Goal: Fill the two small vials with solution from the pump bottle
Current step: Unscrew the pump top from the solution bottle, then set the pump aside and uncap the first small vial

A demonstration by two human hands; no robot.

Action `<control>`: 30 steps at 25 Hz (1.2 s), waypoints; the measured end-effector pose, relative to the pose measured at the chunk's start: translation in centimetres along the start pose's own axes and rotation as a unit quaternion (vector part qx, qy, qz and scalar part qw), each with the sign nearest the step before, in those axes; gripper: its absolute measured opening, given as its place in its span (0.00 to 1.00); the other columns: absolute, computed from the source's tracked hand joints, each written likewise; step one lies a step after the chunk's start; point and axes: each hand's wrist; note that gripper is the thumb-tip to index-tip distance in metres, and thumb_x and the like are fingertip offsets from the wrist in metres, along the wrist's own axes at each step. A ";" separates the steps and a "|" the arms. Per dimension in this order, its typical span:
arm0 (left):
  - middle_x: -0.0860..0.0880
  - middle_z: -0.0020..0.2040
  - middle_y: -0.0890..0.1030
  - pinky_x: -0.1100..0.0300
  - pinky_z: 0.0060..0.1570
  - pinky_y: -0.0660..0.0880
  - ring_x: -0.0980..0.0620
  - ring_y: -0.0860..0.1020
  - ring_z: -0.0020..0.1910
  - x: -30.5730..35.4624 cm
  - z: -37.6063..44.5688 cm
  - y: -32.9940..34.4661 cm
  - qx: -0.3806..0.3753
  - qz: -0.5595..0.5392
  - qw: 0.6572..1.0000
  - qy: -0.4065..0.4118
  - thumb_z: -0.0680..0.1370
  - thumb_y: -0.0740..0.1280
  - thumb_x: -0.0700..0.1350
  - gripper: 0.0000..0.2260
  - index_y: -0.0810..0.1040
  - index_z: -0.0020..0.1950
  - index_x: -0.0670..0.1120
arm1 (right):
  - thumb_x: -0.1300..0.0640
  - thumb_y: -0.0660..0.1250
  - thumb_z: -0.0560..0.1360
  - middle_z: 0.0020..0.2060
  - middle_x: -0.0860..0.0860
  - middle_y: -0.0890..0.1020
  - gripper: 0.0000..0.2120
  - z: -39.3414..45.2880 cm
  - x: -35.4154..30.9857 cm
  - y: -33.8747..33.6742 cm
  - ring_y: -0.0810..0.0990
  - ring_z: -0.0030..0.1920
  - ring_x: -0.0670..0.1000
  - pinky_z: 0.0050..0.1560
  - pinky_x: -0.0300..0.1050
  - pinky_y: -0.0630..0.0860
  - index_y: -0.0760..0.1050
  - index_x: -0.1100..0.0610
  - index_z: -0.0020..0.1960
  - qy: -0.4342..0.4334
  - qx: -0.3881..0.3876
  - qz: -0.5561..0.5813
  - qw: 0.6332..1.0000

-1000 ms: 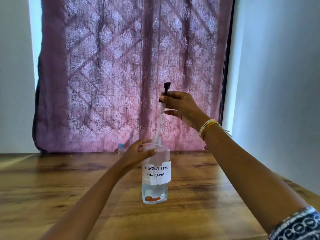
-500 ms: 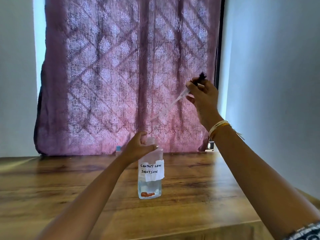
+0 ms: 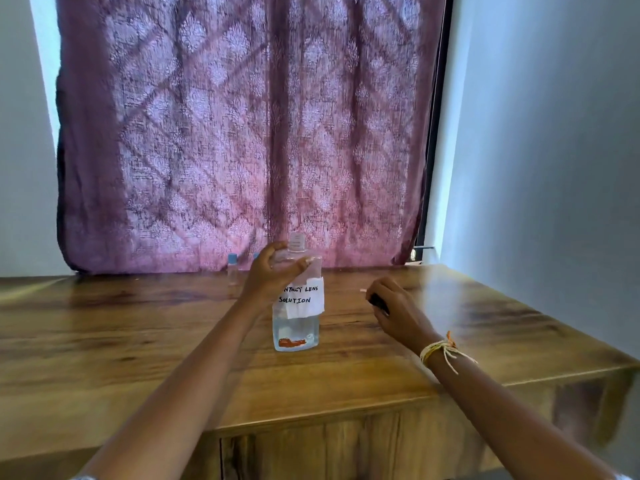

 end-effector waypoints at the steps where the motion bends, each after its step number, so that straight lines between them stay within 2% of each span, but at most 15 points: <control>1: 0.44 0.63 0.78 0.53 0.49 0.81 0.45 0.80 0.56 -0.1 0.0 0.0 0.000 -0.006 1.000 0.001 0.70 0.75 0.50 0.26 0.72 0.65 0.46 | 0.69 0.67 0.66 0.47 0.46 0.72 0.14 -0.4 0.7 0.1 0.74 0.43 0.48 0.45 0.43 0.75 0.72 0.54 0.47 0.018 -0.011 -0.005 1.000; 3: 0.45 0.62 0.78 0.57 0.44 0.80 0.45 0.80 0.56 -0.7 -0.2 0.2 0.000 -0.016 1.000 0.007 0.68 0.75 0.53 0.29 0.72 0.65 0.48 | 0.65 0.68 0.66 0.44 0.46 0.73 0.12 -1.5 2.1 0.0 0.73 0.40 0.48 0.43 0.45 0.74 0.71 0.52 0.44 0.063 -0.025 0.001 0.998; 6: 0.47 0.64 0.75 0.60 0.45 0.79 0.46 0.78 0.58 -1.9 -0.6 0.4 -0.015 -0.030 0.999 0.010 0.67 0.76 0.52 0.34 0.67 0.69 0.46 | 0.64 0.70 0.67 0.40 0.48 0.78 0.12 -2.9 3.5 0.0 0.77 0.39 0.50 0.42 0.47 0.75 0.70 0.50 0.41 0.154 -0.028 0.041 0.987; 8: 0.46 0.62 0.77 0.55 0.48 0.79 0.45 0.79 0.57 -2.7 -1.1 0.3 -0.051 -0.057 0.997 -0.012 0.61 0.80 0.55 0.42 0.67 0.69 0.43 | 0.60 0.72 0.68 0.42 0.51 0.82 0.12 -3.0 4.1 -0.3 0.79 0.43 0.52 0.45 0.45 0.75 0.70 0.51 0.45 0.245 -0.037 0.050 0.967; 10: 0.45 0.57 0.82 0.52 0.49 0.80 0.43 0.81 0.56 -4.1 -1.7 -0.1 -0.099 -0.065 0.993 -0.029 0.57 0.82 0.54 0.41 0.71 0.66 0.44 | 0.55 0.73 0.70 0.46 0.52 0.84 0.11 -2.8 4.7 -0.5 0.80 0.47 0.52 0.48 0.43 0.73 0.72 0.52 0.48 0.296 -0.057 0.062 0.951; 12: 0.49 0.51 0.86 0.53 0.46 0.81 0.46 0.83 0.53 -5.5 -2.6 -0.6 -0.147 -0.056 0.986 -0.049 0.54 0.83 0.54 0.37 0.76 0.61 0.49 | 0.51 0.70 0.74 0.50 0.52 0.84 0.08 -2.6 4.9 -0.6 0.80 0.52 0.52 0.52 0.43 0.71 0.76 0.53 0.50 0.327 -0.065 0.080 0.940; 13: 0.49 0.52 0.86 0.51 0.49 0.81 0.47 0.84 0.53 -6.1 -3.0 -0.8 -0.163 -0.049 0.983 -0.062 0.54 0.83 0.54 0.36 0.77 0.59 0.50 | 0.50 0.68 0.75 0.52 0.53 0.84 0.08 -2.4 5.0 -0.7 0.79 0.53 0.53 0.53 0.44 0.71 0.77 0.53 0.51 0.340 -0.058 0.088 0.935; 15: 0.49 0.54 0.85 0.48 0.54 0.80 0.48 0.83 0.54 -6.8 -3.2 -1.2 -0.174 -0.027 0.981 -0.083 0.55 0.81 0.54 0.35 0.78 0.60 0.51 | 0.50 0.63 0.78 0.53 0.56 0.83 0.11 -1.8 4.7 -0.9 0.78 0.53 0.56 0.55 0.48 0.72 0.78 0.57 0.53 0.370 -0.013 0.112 0.922; 17: 0.49 0.55 0.85 0.48 0.55 0.80 0.49 0.83 0.53 -7.0 -3.1 -1.4 -0.168 -0.017 0.981 -0.100 0.55 0.81 0.55 0.34 0.79 0.59 0.50 | 0.51 0.60 0.79 0.51 0.58 0.82 0.13 -0.7 4.1 -1.1 0.78 0.52 0.59 0.56 0.52 0.74 0.77 0.60 0.50 0.396 0.072 0.141 0.905; 19: 0.50 0.54 0.85 0.49 0.54 0.80 0.50 0.84 0.52 -6.9 -3.0 -1.5 -0.160 -0.015 0.981 -0.109 0.53 0.82 0.56 0.33 0.81 0.57 0.51 | 0.55 0.60 0.79 0.44 0.57 0.82 0.12 0.5 2.9 -0.9 0.78 0.48 0.58 0.51 0.50 0.73 0.77 0.60 0.43 0.398 0.152 0.170 0.889; 21: 0.51 0.53 0.86 0.50 0.52 0.81 0.50 0.84 0.51 -6.7 -2.9 -1.7 -0.151 -0.016 0.982 -0.115 0.53 0.83 0.55 0.32 0.82 0.55 0.52 | 0.58 0.62 0.77 0.39 0.56 0.82 0.11 1.6 1.0 0.1 0.78 0.43 0.55 0.47 0.48 0.71 0.78 0.58 0.39 0.379 0.183 0.193 0.886; 23: 0.50 0.53 0.86 0.49 0.51 0.81 0.49 0.84 0.51 -6.8 -2.6 -2.2 -0.131 -0.014 0.984 -0.120 0.55 0.83 0.51 0.29 0.82 0.55 0.51 | 0.59 0.63 0.77 0.37 0.55 0.84 0.11 2.6 -1.1 1.8 0.80 0.41 0.53 0.45 0.46 0.73 0.80 0.61 0.40 0.354 0.148 0.224 0.896; 26: 0.48 0.54 0.85 0.48 0.52 0.81 0.47 0.83 0.52 -7.3 -1.7 -3.8 -0.106 -0.013 0.986 -0.126 0.61 0.82 0.42 0.26 0.80 0.57 0.48 | 0.63 0.63 0.77 0.34 0.53 0.83 0.11 4.2 -3.9 5.0 0.81 0.38 0.52 0.45 0.49 0.77 0.80 0.65 0.40 0.299 0.025 0.270 0.915; 27: 0.47 0.55 0.85 0.49 0.50 0.81 0.47 0.84 0.52 -7.5 -1.3 -4.5 -0.102 -0.020 0.986 -0.133 0.61 0.81 0.40 0.26 0.80 0.58 0.47 | 0.63 0.64 0.77 0.34 0.51 0.83 0.11 4.8 -4.6 6.2 0.81 0.38 0.50 0.45 0.49 0.77 0.80 0.64 0.40 0.279 -0.020 0.271 0.921; 30: 0.45 0.54 0.85 0.57 0.41 0.82 0.45 0.84 0.51 -8.1 -0.3 -6.7 -0.086 -0.048 0.985 -0.141 0.62 0.79 0.36 0.24 0.80 0.57 0.45 | 0.61 0.66 0.76 0.30 0.45 0.82 0.12 6.6 -6.2 9.5 0.79 0.32 0.41 0.35 0.40 0.73 0.78 0.57 0.34 0.215 -0.129 0.204 0.946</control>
Point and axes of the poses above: each hand's wrist, its own z-axis towards the middle knuckle, its own y-axis out of the palm, x = y × z
